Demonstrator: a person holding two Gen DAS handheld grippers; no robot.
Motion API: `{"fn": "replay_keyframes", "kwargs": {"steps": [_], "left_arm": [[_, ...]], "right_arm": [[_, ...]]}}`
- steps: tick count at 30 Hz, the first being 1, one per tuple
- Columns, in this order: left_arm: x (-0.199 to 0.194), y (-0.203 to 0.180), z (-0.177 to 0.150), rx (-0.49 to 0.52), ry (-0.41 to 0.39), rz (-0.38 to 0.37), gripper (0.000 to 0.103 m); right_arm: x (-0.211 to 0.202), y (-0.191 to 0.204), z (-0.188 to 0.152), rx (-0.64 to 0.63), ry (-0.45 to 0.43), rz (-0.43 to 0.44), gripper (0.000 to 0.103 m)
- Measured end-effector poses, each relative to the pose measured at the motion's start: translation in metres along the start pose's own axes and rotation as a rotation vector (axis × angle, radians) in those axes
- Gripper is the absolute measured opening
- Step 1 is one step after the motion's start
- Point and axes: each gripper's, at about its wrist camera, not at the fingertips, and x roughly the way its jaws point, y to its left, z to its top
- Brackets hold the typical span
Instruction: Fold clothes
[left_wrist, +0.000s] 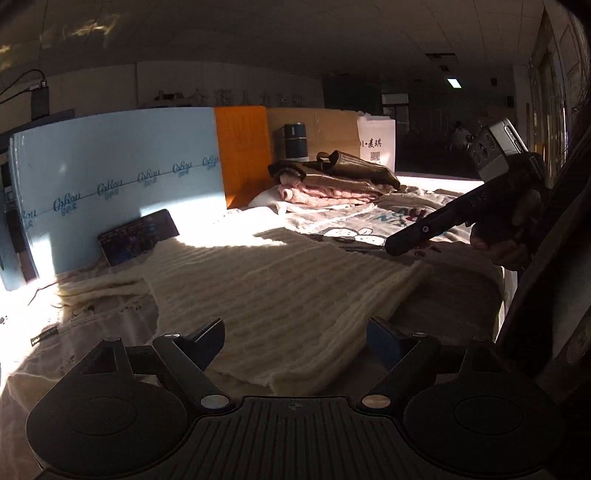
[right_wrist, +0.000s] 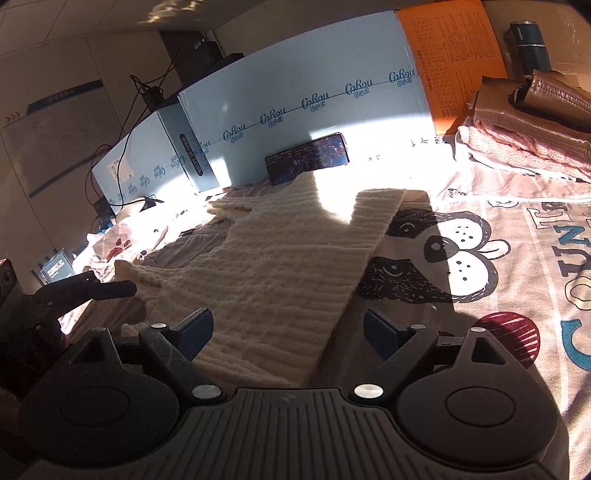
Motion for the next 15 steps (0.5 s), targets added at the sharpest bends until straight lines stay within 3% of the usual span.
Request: {"fn": "replay_keyframes", "kwargs": {"steps": [3, 5, 9, 12, 15], "left_arm": [[0.019, -0.01, -0.001, 0.094, 0.075, 0.05, 0.086], [0.027, -0.012, 0.001, 0.113, 0.081, 0.078, 0.084], [0.033, -0.008, 0.007, 0.097, 0.084, 0.076, 0.046], [0.03, -0.009, 0.011, 0.097, 0.056, 0.064, 0.025], [0.028, -0.016, 0.015, 0.111, 0.016, 0.06, 0.02]], "right_arm": [[-0.003, 0.015, -0.008, -0.091, 0.04, 0.069, 0.093], [-0.002, 0.024, -0.013, -0.158, 0.072, 0.098, 0.097], [0.007, 0.04, -0.019, -0.324, 0.112, 0.042, 0.097], [0.018, 0.045, -0.02, -0.44, 0.102, -0.027, 0.097], [0.022, 0.046, -0.018, -0.533, 0.045, -0.052, 0.093]]}}
